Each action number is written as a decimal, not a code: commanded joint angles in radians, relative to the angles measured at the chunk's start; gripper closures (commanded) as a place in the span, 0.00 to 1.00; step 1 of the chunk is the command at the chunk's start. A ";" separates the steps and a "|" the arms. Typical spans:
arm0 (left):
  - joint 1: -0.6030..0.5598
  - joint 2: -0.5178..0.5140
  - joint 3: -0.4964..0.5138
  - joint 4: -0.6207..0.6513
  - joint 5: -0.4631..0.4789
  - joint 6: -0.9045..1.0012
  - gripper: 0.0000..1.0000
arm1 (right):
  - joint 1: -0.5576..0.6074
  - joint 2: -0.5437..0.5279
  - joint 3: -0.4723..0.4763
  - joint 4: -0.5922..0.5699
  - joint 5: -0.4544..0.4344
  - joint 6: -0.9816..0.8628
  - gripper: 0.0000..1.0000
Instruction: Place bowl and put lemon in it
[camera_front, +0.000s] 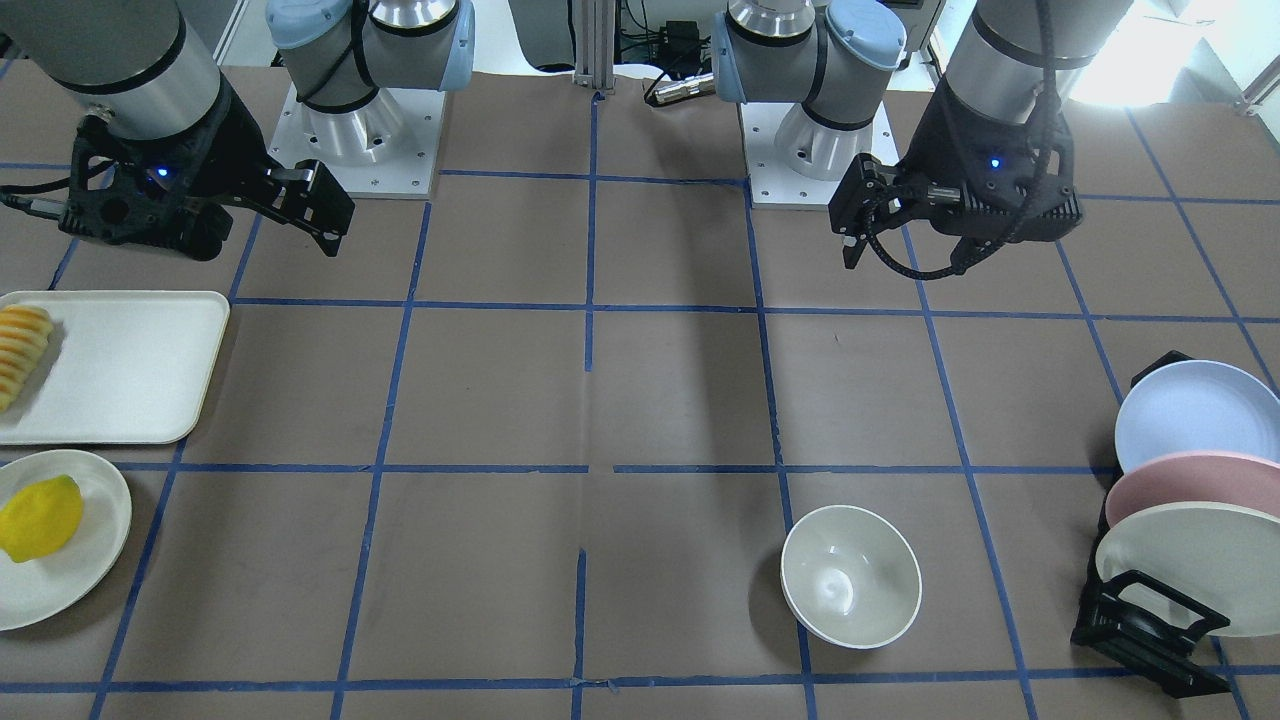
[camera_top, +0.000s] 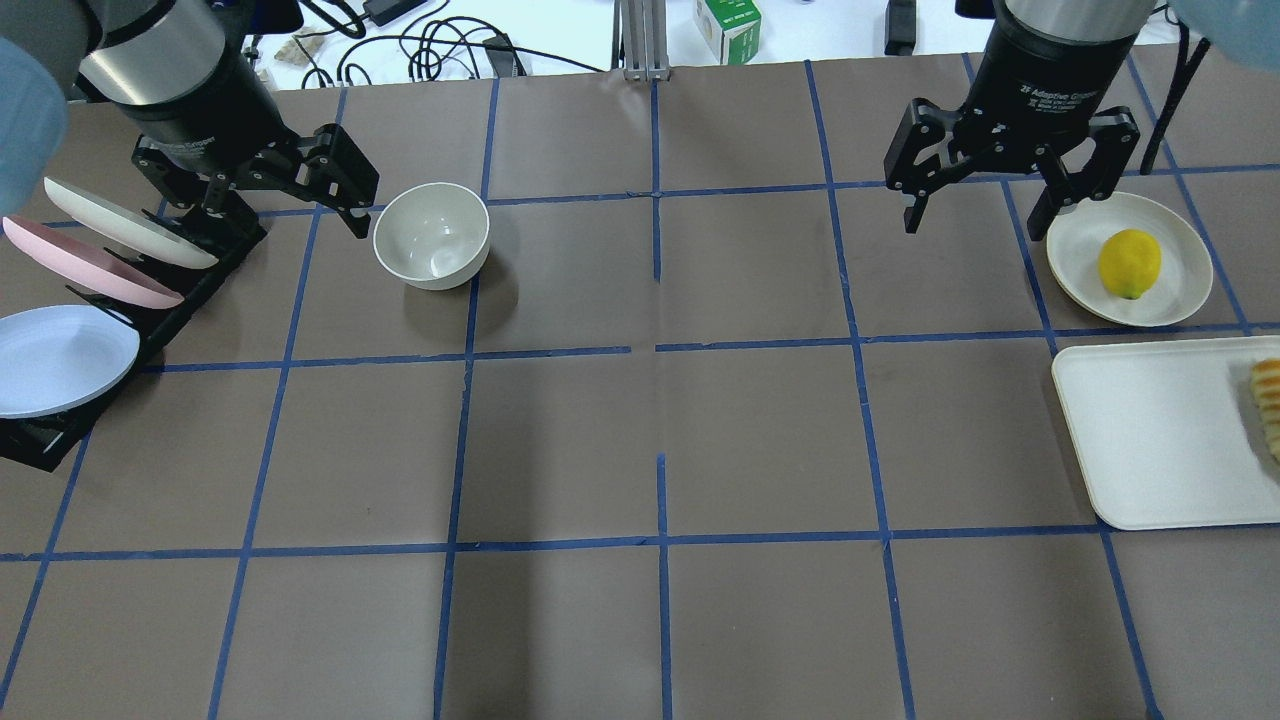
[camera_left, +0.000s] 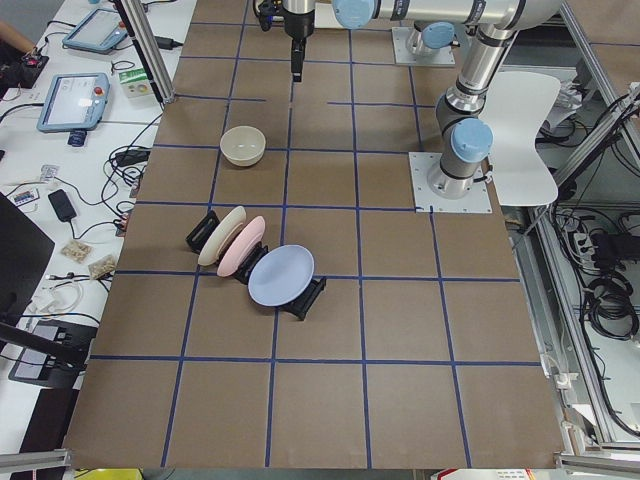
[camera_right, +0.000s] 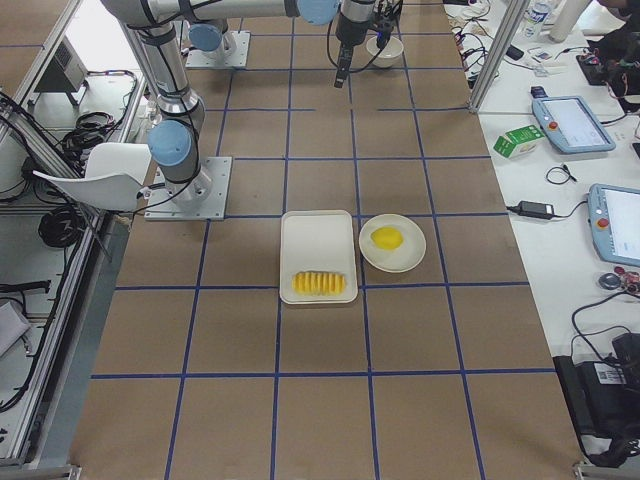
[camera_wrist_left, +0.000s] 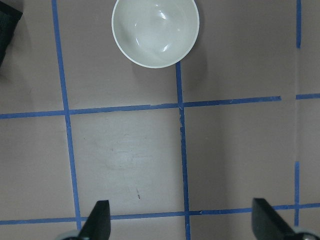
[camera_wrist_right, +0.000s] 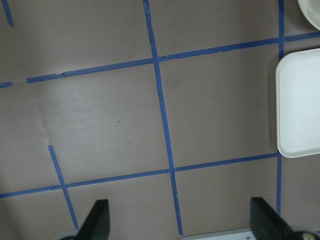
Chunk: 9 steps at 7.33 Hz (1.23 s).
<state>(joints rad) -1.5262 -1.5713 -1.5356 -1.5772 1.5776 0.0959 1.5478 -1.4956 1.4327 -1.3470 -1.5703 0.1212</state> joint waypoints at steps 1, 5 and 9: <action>0.000 0.008 0.002 0.000 0.010 0.008 0.00 | 0.000 0.000 0.000 0.000 -0.001 0.000 0.00; -0.006 0.002 0.000 -0.001 0.007 -0.005 0.00 | -0.017 0.020 0.002 -0.017 -0.014 -0.018 0.00; -0.003 -0.109 0.020 0.055 -0.011 0.013 0.00 | -0.311 0.142 0.002 -0.163 -0.048 -0.301 0.00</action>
<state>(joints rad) -1.5311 -1.6018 -1.5321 -1.5662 1.5766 0.1033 1.3277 -1.4148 1.4350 -1.4381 -1.6166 -0.0477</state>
